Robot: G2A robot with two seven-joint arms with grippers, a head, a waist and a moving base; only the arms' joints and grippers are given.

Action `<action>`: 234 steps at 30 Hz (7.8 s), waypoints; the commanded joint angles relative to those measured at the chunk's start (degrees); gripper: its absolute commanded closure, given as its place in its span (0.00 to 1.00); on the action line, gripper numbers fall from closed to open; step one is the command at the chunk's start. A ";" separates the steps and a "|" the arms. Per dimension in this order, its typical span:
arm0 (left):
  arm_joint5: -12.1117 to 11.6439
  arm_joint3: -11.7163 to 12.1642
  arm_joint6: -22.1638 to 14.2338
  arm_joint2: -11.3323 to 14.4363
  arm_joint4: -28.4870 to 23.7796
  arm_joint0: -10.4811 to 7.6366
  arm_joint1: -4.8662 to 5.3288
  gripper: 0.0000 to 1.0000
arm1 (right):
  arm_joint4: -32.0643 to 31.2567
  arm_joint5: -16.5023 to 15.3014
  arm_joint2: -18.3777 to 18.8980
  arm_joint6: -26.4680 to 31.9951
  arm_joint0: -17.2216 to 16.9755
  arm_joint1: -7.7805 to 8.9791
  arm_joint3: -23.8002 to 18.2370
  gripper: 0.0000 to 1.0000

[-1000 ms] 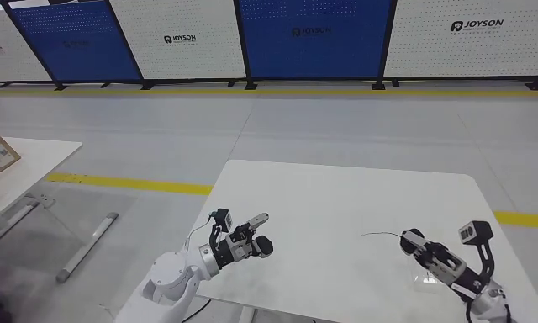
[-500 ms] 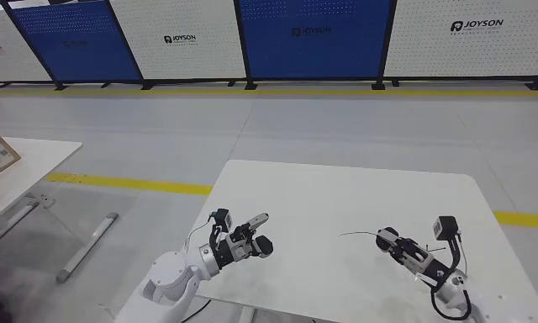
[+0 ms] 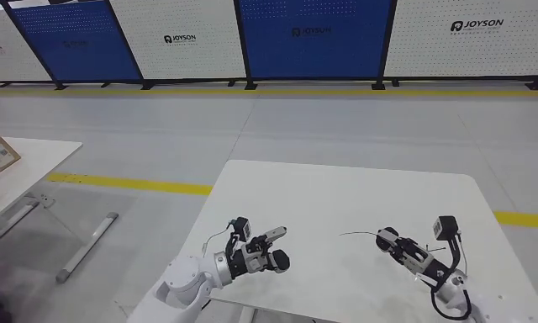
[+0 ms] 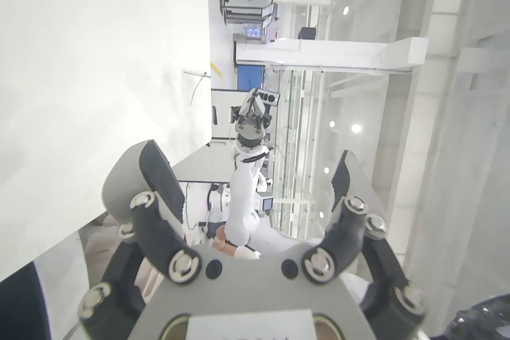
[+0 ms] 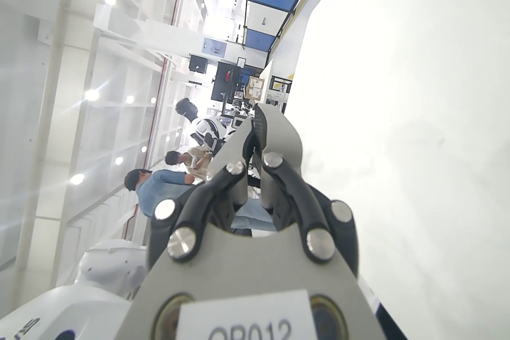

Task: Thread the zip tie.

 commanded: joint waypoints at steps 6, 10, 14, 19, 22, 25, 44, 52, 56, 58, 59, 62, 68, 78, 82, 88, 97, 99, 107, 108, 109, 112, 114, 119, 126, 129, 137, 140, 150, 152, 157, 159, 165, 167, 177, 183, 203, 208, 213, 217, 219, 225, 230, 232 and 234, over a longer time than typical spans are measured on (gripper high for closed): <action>-0.30 0.76 0.52 0.49 -0.48 -0.68 -0.07 0.00 | 0.00 0.00 0.00 0.00 0.00 0.00 0.00 1.00; -1.83 0.71 2.72 0.32 -1.00 -0.88 -0.16 0.00 | -1.04 -0.14 -1.79 -1.49 0.05 -0.38 -1.13 1.00; -2.66 -0.85 3.77 0.24 -2.00 -0.78 -0.13 0.00 | -3.49 0.30 -5.82 -2.86 1.64 -1.10 -1.49 1.00; -3.46 -2.76 6.39 3.80 2.84 -1.10 -0.26 0.00 | -3.29 -0.68 -9.26 -2.82 3.81 -1.96 -0.34 1.00; -4.14 -1.67 9.07 6.23 5.36 -2.21 -0.52 0.00 | -4.38 -0.53 -10.32 -3.99 4.45 -2.26 0.02 1.00; -4.44 -1.37 9.98 6.76 5.55 -2.49 -0.61 0.00 | -4.38 -0.53 -10.32 -3.99 4.45 -2.26 0.02 1.00; -3.37 -1.26 14.69 9.98 6.71 -3.86 -1.05 0.00 | -9.16 -3.96 -12.68 -10.08 4.35 -3.09 -0.45 1.00; -3.47 -1.31 15.16 10.45 6.83 -4.06 -1.12 0.00 | -9.16 -3.96 -12.68 -10.08 4.35 -3.09 -0.45 1.00; -3.76 -0.86 17.01 12.10 6.13 -5.40 -1.47 0.00 | -11.49 -4.36 -13.09 -10.71 4.00 -3.22 -1.09 1.00; -3.73 -0.46 18.68 12.74 5.95 -6.13 -1.67 0.00 | -12.55 -4.72 -13.36 -10.52 3.92 -3.29 -1.29 1.00; -3.47 -0.12 19.59 13.25 5.79 -6.67 -1.80 0.00 | -13.38 -4.70 -13.66 -10.36 3.93 -3.34 -1.30 1.00; -3.30 0.08 19.92 13.51 5.98 -6.97 -1.85 0.00 | -13.72 -4.51 -13.81 -10.31 3.98 -3.38 -1.29 1.00; -3.30 0.08 19.92 13.51 5.98 -6.97 -1.85 0.00 | -13.72 -4.51 -13.81 -10.31 3.98 -3.38 -1.29 1.00; -7.09 2.50 26.36 16.26 6.64 -8.71 -2.72 0.00 | -13.72 -4.51 -13.81 -10.31 3.98 -3.38 -1.29 1.00; -7.09 2.50 26.36 16.26 6.64 -8.71 -2.72 0.00 | -13.72 -4.51 -13.81 -10.31 3.98 -3.38 -1.29 1.00; -7.83 2.78 24.42 16.75 9.29 -8.44 -2.51 0.00 | -13.72 -4.51 -13.81 -10.31 3.98 -3.38 -1.29 1.00; -8.51 1.99 20.19 15.66 7.38 -7.13 -1.97 0.61 | -13.72 -4.51 -13.81 -10.31 3.98 -3.38 -1.29 1.00; -8.36 1.86 20.33 15.81 7.27 -7.22 -1.98 0.65 | -13.72 -4.51 -13.81 -10.31 3.98 -3.38 -1.29 1.00; -6.97 2.25 22.12 16.99 7.68 -7.99 -2.14 0.74 | -13.72 -4.51 -13.81 -10.31 3.98 -3.38 -1.29 1.00; -6.69 2.36 22.49 17.16 7.64 -8.21 -2.19 0.74 | -13.72 -4.51 -13.81 -10.31 3.98 -3.38 -1.29 1.00; -6.43 2.45 22.76 17.33 7.51 -8.37 -2.24 0.73 | -13.72 -4.51 -13.81 -10.31 3.98 -3.38 -1.29 1.00; -5.84 2.53 23.26 17.74 7.41 -8.79 -2.33 0.73 | -13.72 -4.51 -13.81 -10.31 3.98 -3.38 -1.29 1.00; -5.70 2.50 23.45 17.91 7.22 -8.92 -2.36 0.74 | -13.72 -4.51 -13.81 -10.31 3.98 -3.38 -1.29 1.00; -5.50 2.48 23.87 18.02 6.65 -9.15 -2.41 0.82 | -13.72 -4.51 -13.81 -10.31 3.98 -3.38 -1.29 1.00; -6.06 2.47 24.33 18.23 7.40 -9.08 -2.38 1.00 | -13.72 -4.51 -13.81 -10.31 3.98 -3.38 -1.29 1.00; -6.21 2.48 24.39 18.31 7.57 -9.05 -2.36 1.00 | -13.72 -4.51 -13.81 -10.31 3.98 -3.38 -1.29 1.00; -6.55 2.19 24.37 18.44 7.77 -8.84 -2.30 0.65 | -13.72 -4.51 -13.81 -10.31 3.98 -3.38 -1.29 1.00; -6.52 2.20 24.01 18.43 7.79 -8.86 -2.26 0.63 | -13.72 -4.51 -13.81 -10.31 3.98 -3.38 -1.29 1.00; -7.08 2.29 23.35 18.37 7.93 -8.81 -2.13 0.93 | -13.72 -4.51 -13.81 -10.31 3.98 -3.38 -1.29 1.00; -7.17 2.31 23.30 18.39 7.91 -8.82 -2.11 1.00 | -13.72 -4.51 -13.81 -10.31 3.98 -3.38 -1.29 1.00; -7.38 2.30 23.33 18.41 7.95 -8.82 -2.08 1.00 | -13.72 -4.51 -13.81 -10.31 3.98 -3.38 -1.29 1.00; -7.78 2.31 23.00 18.46 8.06 -8.84 -2.05 1.00 | -13.72 -4.51 -13.81 -10.31 3.98 -3.38 -1.29 1.00; -8.33 2.25 23.00 18.58 8.56 -8.74 -2.00 1.00 | -13.72 -4.51 -13.81 -10.31 3.98 -3.38 -1.29 1.00; -8.34 2.23 23.05 18.60 8.62 -8.74 -1.98 1.00 | -13.72 -4.51 -13.81 -10.31 3.98 -3.38 -1.29 1.00; -7.39 2.12 23.24 18.23 7.18 -8.92 -1.93 1.00 | -13.72 -4.51 -13.81 -10.31 3.98 -3.38 -1.29 1.00; -7.17 2.01 24.03 18.40 7.64 -8.94 -1.94 0.41 | -13.72 -4.51 -13.81 -10.31 3.98 -3.38 -1.29 1.00; -7.97 2.14 24.21 18.59 8.36 -8.87 -1.83 1.00 | -13.72 -4.51 -13.81 -10.31 3.98 -3.38 -1.29 1.00; -7.92 2.15 23.97 18.73 8.35 -8.88 -1.82 1.00 | -13.72 -4.51 -13.81 -10.31 3.98 -3.38 -1.29 1.00; -7.47 2.24 23.35 18.73 7.85 -9.00 -1.77 1.00 | -13.72 -4.51 -13.81 -10.31 3.98 -3.38 -1.29 1.00; -7.41 2.10 23.06 18.70 7.76 -8.96 -1.72 1.00 | -14.04 -4.12 -13.90 -10.79 3.80 -3.46 -1.46 0.56; -7.39 1.99 23.01 18.63 7.71 -8.89 -1.69 1.00 | -14.17 -3.86 -13.86 -10.80 3.75 -3.53 -1.67 0.00; -5.11 2.10 22.45 17.22 5.28 -9.23 -1.51 1.00 | -12.84 -5.01 -10.51 -12.23 1.65 -3.29 -2.75 0.00; -1.40 1.56 20.99 15.22 6.82 -8.99 -0.87 1.00 | -10.49 -8.24 -4.78 -11.56 -3.02 -2.48 -3.65 0.00; -0.44 1.20 20.72 14.93 7.47 -8.81 -0.72 1.00 | -9.73 -8.79 -3.92 -11.56 -3.99 -2.40 -3.89 0.00; -0.44 1.20 20.72 14.93 7.47 -8.81 -0.72 1.00 | -9.73 -8.79 -3.92 -11.56 -3.99 -2.40 -3.89 0.00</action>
